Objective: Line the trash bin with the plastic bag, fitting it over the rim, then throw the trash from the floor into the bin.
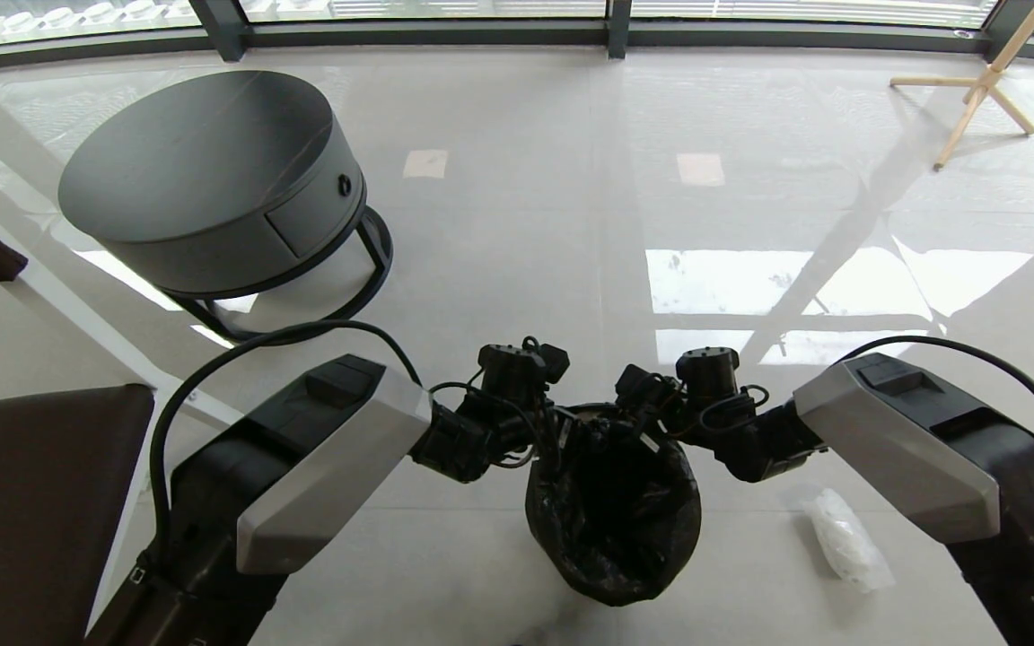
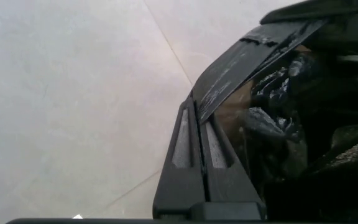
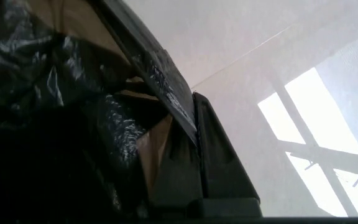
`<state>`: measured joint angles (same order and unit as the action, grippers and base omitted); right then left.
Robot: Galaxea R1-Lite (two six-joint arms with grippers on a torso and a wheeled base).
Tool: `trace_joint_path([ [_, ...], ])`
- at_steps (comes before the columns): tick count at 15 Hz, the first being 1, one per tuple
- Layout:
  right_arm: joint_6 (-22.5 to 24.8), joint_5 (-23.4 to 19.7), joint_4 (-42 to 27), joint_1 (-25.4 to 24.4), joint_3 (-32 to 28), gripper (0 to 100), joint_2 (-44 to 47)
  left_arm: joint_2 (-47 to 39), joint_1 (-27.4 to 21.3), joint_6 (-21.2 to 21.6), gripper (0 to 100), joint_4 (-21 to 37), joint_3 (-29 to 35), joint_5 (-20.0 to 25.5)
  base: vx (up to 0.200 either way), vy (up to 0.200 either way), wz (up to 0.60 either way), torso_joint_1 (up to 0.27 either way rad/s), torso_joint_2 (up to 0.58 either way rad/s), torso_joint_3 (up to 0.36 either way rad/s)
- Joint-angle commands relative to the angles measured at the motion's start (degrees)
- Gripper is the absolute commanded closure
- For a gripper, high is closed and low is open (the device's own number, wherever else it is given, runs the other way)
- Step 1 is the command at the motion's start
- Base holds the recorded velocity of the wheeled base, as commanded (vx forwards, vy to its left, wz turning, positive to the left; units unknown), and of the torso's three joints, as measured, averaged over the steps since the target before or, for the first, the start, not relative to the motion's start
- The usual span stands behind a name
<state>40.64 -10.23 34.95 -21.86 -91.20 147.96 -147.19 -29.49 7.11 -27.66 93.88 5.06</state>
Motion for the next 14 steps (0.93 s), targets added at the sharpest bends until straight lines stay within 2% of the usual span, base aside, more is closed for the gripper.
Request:
trace_joint_path([
  [1, 0.0, 0.0, 0.0, 0.0, 0.0, 100, 0.7, -0.2, 0.8, 0.0, 100, 0.0, -0.1, 0.0, 0.0, 0.0, 0.0, 0.0, 0.0, 0.0],
  [11, 0.0, 0.6, 0.6, -0.1, 0.1, 100, 0.8, -1.3, 2.4, -0.3, 100, -0.1, 0.0, -0.1, 0.0, 0.0, 0.0, 0.0, 0.0, 0.0],
  [12, -0.4, 1.6, 1.3, -0.1, 0.1, 100, 0.8, -0.9, 2.2, -0.4, 100, 0.9, 0.1, -0.4, 0.0, 0.0, 0.0, 0.0, 0.0, 0.0],
  [14, -0.4, 2.9, 1.4, -0.1, -0.6, 100, 0.8, 2.1, 1.3, -1.0, 100, 9.8, 0.3, -0.9, 0.0, 0.0, 0.0, 0.0, 0.0, 0.0],
])
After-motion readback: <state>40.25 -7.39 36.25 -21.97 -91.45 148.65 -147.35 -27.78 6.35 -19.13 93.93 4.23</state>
